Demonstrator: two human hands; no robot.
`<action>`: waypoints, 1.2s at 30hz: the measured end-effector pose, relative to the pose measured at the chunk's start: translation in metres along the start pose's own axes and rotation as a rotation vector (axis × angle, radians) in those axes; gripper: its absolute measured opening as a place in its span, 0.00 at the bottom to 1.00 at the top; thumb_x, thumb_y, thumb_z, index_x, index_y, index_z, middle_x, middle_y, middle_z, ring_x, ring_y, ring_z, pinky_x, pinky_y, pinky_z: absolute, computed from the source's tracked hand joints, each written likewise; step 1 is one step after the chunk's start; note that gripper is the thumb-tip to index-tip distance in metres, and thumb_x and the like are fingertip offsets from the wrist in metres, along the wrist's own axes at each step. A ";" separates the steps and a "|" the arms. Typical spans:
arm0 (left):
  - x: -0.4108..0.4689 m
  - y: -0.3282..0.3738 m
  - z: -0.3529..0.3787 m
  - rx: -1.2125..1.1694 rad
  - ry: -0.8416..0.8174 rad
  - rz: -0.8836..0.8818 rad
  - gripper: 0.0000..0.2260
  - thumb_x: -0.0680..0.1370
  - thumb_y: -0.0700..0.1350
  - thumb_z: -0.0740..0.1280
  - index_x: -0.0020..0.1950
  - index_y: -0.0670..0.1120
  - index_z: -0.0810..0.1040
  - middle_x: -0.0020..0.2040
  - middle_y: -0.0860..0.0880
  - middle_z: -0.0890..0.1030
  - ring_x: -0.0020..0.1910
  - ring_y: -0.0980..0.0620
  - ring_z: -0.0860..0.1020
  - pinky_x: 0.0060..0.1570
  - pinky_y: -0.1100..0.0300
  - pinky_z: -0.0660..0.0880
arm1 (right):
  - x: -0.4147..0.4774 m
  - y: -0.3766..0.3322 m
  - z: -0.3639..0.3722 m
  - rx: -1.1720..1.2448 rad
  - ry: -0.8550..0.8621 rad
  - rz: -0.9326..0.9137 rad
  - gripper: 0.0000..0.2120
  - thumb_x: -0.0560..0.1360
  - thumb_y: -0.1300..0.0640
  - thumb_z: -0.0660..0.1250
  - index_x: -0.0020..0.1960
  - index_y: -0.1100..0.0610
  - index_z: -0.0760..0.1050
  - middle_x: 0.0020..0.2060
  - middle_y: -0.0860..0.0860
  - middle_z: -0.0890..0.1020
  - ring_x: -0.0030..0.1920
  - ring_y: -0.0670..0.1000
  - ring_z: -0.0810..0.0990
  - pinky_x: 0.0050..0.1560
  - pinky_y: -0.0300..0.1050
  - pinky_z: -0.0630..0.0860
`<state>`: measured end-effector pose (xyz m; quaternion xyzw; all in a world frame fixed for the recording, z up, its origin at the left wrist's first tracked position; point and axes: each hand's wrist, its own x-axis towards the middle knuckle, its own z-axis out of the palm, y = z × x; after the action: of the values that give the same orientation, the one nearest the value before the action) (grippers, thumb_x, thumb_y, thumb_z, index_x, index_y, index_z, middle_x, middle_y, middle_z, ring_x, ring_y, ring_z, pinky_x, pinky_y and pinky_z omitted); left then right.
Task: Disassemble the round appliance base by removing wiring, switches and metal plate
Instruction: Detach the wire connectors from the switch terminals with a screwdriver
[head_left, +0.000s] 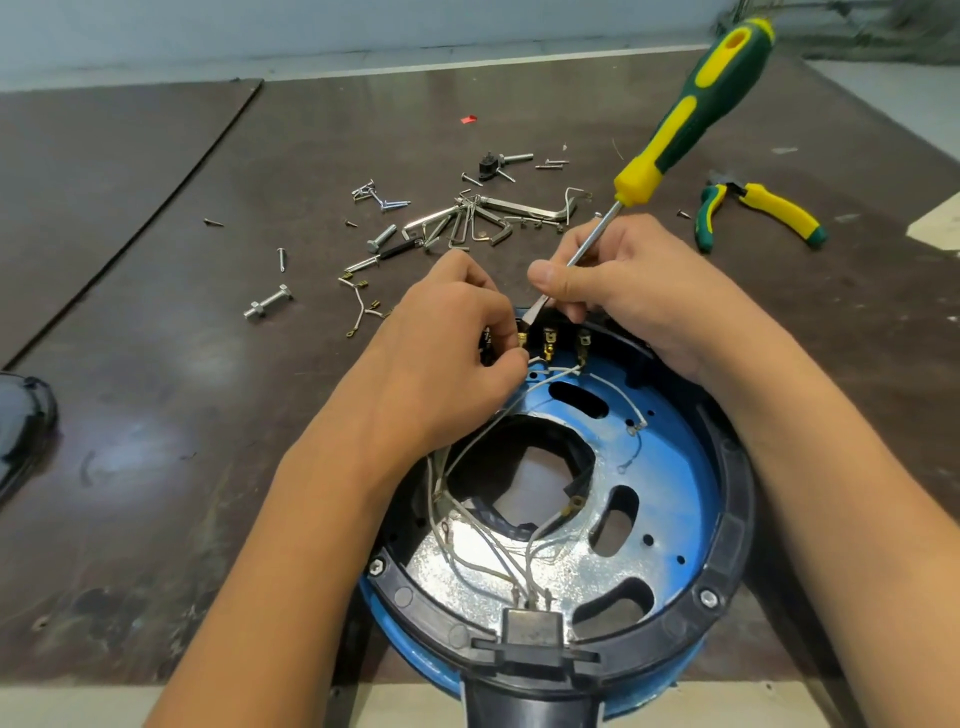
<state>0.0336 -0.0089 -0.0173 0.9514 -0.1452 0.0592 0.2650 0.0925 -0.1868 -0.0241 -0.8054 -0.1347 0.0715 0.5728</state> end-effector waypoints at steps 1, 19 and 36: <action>0.000 0.000 0.000 0.000 0.000 0.001 0.07 0.75 0.47 0.72 0.38 0.52 0.78 0.50 0.54 0.71 0.43 0.60 0.72 0.39 0.67 0.67 | 0.001 0.000 0.000 -0.004 -0.004 0.011 0.15 0.79 0.57 0.72 0.34 0.54 0.75 0.24 0.48 0.76 0.28 0.45 0.72 0.38 0.40 0.70; -0.002 0.002 -0.003 0.010 -0.014 -0.004 0.06 0.75 0.48 0.72 0.38 0.52 0.79 0.52 0.54 0.71 0.48 0.56 0.73 0.44 0.61 0.72 | 0.012 -0.001 -0.004 -0.022 -0.112 0.101 0.19 0.77 0.53 0.74 0.29 0.51 0.76 0.24 0.47 0.72 0.27 0.46 0.69 0.35 0.43 0.67; -0.002 0.003 -0.003 0.006 0.005 0.000 0.07 0.74 0.47 0.73 0.36 0.53 0.79 0.50 0.55 0.71 0.46 0.58 0.74 0.43 0.71 0.68 | 0.006 0.002 -0.002 0.045 -0.084 0.018 0.16 0.79 0.57 0.72 0.34 0.52 0.74 0.24 0.46 0.72 0.26 0.44 0.69 0.31 0.34 0.69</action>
<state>0.0303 -0.0094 -0.0132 0.9521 -0.1442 0.0620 0.2623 0.0994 -0.1870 -0.0252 -0.7897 -0.1496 0.1132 0.5841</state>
